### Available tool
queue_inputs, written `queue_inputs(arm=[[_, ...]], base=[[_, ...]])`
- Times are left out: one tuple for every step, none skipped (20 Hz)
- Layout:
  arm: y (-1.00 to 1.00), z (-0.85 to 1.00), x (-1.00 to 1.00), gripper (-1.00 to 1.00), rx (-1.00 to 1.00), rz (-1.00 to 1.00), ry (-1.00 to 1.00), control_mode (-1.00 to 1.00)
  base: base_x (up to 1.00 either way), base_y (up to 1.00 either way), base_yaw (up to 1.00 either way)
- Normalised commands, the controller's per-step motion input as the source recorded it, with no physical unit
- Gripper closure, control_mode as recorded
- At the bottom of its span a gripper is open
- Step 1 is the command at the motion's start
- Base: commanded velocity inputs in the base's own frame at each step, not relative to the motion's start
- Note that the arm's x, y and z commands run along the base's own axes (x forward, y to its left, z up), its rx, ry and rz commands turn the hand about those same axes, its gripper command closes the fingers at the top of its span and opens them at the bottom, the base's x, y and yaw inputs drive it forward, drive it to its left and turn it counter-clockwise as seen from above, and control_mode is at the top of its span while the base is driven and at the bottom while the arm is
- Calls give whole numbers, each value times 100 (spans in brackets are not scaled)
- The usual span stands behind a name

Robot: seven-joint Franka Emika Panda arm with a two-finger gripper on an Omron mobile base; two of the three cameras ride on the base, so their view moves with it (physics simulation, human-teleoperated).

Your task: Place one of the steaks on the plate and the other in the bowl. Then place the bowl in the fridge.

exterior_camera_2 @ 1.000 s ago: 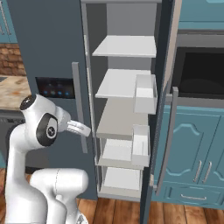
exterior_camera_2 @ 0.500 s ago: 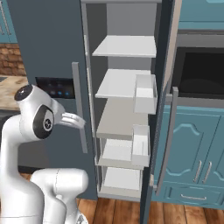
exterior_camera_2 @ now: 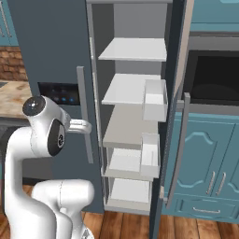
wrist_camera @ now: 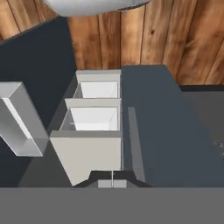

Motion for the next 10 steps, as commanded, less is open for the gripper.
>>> queue_inputs(arm=[[6, 0, 0, 100, 13, 13, -12, -100], [11, 2, 0, 100, 13, 9, -7, -100], [11, 6, 0, 100, 13, 4, -6, -100], [11, 9, 0, 100, 12, 5, -7, -100], [14, 11, 0, 100, 11, 3, -7, -100], [16, 13, 0, 100, 9, 1, -7, -100], [17, 17, 0, 100, 9, 0, -3, -100], [18, 18, 0, 100, 9, 0, -2, -100], [16, 17, 0, 100, 9, 0, -2, -100], [17, 14, 0, -100, 9, 0, -2, -100]], base=[[0, 0, 0], [0, 0, 0], [0, 0, 0], [0, 0, 0], [0, 0, 0], [0, 0, 0], [0, 0, 0], [0, 0, 0], [0, 0, 0], [0, 0, 0]])
